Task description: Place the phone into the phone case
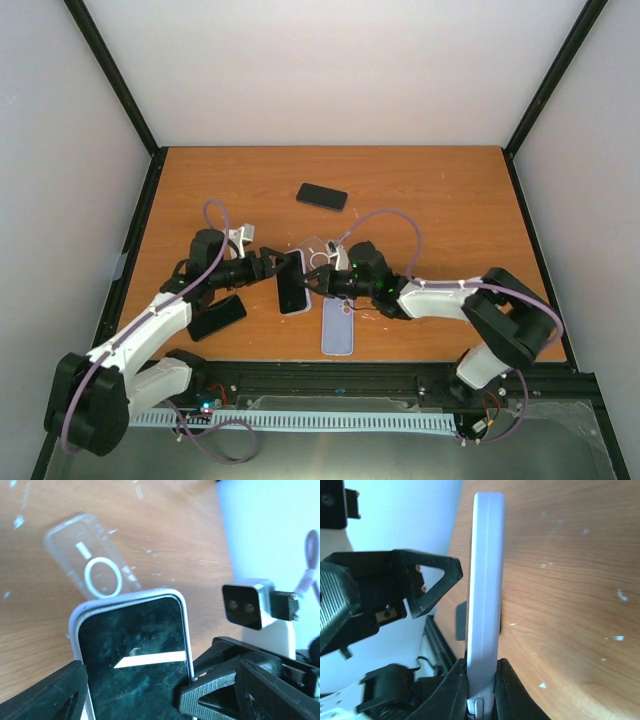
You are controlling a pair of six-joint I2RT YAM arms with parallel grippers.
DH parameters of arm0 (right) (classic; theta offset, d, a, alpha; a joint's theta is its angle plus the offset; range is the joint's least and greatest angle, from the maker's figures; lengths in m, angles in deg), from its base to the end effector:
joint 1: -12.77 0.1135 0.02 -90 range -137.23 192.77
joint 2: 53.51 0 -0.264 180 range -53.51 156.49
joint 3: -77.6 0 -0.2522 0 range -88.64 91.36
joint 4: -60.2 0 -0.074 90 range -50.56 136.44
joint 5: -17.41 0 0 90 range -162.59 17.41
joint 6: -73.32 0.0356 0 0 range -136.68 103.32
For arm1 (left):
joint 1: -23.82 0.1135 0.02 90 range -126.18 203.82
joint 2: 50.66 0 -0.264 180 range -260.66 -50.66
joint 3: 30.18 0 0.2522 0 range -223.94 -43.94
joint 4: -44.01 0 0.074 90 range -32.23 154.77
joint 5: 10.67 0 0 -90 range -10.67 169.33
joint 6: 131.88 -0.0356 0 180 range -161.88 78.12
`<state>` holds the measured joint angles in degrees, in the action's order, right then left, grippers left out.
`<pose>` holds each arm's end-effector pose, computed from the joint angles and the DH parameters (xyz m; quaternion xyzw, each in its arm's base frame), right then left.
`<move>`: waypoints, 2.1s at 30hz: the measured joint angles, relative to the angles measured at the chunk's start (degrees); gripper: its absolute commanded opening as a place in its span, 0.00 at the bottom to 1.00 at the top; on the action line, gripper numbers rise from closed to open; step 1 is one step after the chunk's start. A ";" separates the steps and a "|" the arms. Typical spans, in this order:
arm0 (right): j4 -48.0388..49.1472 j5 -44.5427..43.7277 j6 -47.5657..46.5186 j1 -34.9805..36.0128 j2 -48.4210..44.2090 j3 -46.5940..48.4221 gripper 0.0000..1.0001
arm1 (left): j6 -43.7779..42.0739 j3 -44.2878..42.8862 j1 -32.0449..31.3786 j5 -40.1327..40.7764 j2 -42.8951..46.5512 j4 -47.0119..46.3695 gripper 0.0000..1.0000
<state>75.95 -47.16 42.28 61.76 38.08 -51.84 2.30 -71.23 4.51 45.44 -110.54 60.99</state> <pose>0.1942 0.2466 0.1665 -0.0458 0.8311 0.5316 0.1567 0.1918 -0.0882 0.1999 -0.0537 0.8602 -0.4499 0.2340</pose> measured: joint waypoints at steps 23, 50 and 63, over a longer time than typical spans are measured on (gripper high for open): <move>-3.08 15.23 -0.44 -2.47 -28.68 -2.56 0.11 | 14.82 1.07 1.75 -23.56 18.80 -21.20 0.64; 6.29 16.52 5.20 -2.69 -27.19 -5.29 0.14 | 24.72 3.48 1.86 -23.10 18.10 -28.17 0.18; 11.52 7.21 12.61 -2.71 -27.39 -9.09 0.13 | 24.33 2.60 1.90 -22.16 17.53 -25.79 0.66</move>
<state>87.47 -39.94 54.89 59.05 10.69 -60.93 26.63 -68.62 6.41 23.27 -93.01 35.20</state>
